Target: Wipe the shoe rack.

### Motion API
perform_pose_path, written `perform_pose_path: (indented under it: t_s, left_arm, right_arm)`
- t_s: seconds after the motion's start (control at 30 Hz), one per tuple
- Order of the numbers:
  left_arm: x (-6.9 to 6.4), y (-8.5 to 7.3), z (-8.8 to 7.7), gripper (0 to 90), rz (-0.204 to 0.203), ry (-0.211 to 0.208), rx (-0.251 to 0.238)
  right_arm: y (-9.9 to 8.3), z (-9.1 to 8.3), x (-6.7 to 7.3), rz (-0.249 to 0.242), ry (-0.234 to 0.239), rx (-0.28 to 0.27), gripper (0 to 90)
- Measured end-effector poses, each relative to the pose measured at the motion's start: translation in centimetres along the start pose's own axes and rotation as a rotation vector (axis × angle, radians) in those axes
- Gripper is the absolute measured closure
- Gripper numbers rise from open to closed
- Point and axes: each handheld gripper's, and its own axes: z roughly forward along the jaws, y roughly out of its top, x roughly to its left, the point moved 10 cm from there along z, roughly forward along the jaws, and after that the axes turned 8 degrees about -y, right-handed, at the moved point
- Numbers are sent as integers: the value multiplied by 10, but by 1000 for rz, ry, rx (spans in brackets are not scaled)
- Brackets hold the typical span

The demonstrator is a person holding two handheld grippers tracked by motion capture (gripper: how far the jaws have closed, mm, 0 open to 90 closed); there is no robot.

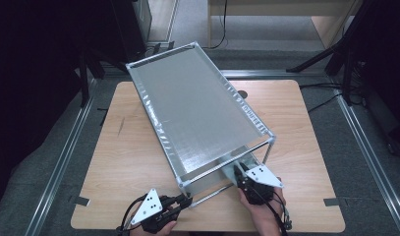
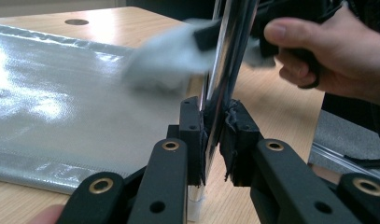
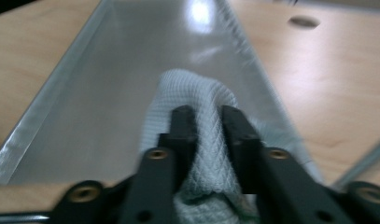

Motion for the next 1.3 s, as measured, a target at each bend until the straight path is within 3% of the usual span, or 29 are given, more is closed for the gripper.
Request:
perform_pose_path:
  t_s: [0.07,0.13,0.2,0.3,0.33,0.37,0.47,0.5,0.6,0.77,0.8,0.83,0.87,0.9,0.97,1.03,1.07,1.1,1.2,1.23,1.27,1.3]
  left_arm:
    - [0,-1,0,764,0,-7,22]
    - [2,-2,1,733,-4,-10,44]
    - [1,2,-2,717,-7,-16,25]
    - [-1,9,-6,706,4,-10,-3]
    - [-1,11,-7,743,6,-2,-4]
    - [0,11,-7,743,9,-3,-5]
    - [-3,11,-5,797,18,-5,3]
    - [-3,11,-5,800,14,-9,3]
    - [-5,11,-3,807,26,6,9]
    - [-11,10,-1,809,27,-18,10]
    - [-12,10,0,809,29,-28,11]
    - [-13,10,0,810,31,-31,12]
    - [-14,10,1,810,35,-30,11]
    - [-14,10,1,809,33,-29,8]
    - [-14,10,2,809,32,-26,4]
    - [-14,10,2,808,24,-31,4]
    - [-14,10,2,807,20,-33,4]
    - [-14,10,2,807,17,-32,4]
    - [-14,10,2,807,16,-27,5]
    - [-14,10,2,806,15,-28,4]
    - [-14,10,2,805,13,-28,5]
    - [-14,10,2,805,12,-29,5]
  right_arm:
    - [-8,4,7,-6,43,39,535]
    - [-13,6,11,-17,65,63,507]
    - [-17,10,15,-29,77,81,474]
    - [-29,16,25,-39,112,155,428]
    - [-35,18,29,-86,99,171,482]
    - [-35,18,29,-86,99,171,482]
    - [-42,22,26,-118,64,198,649]
    - [-42,23,24,-126,55,195,714]
    - [-42,27,10,-151,1,195,791]
    - [-43,29,-27,-150,-123,204,806]
    - [-43,29,-38,-134,-152,207,807]
    - [-44,27,-56,-87,-197,207,806]
    - [-44,27,-56,-87,-197,207,806]
    - [-45,24,-63,-32,-195,191,806]
    - [-46,23,-63,-29,-196,181,805]
    - [-47,22,-56,-42,-199,178,807]
    - [-47,22,-41,-37,-151,184,809]
    - [-47,22,-41,-37,-151,184,809]
    - [-48,20,-10,-75,-89,185,810]
    - [-48,19,3,-89,-60,184,810]
    - [-49,16,34,-103,32,183,809]
    - [-50,15,49,-119,69,179,808]
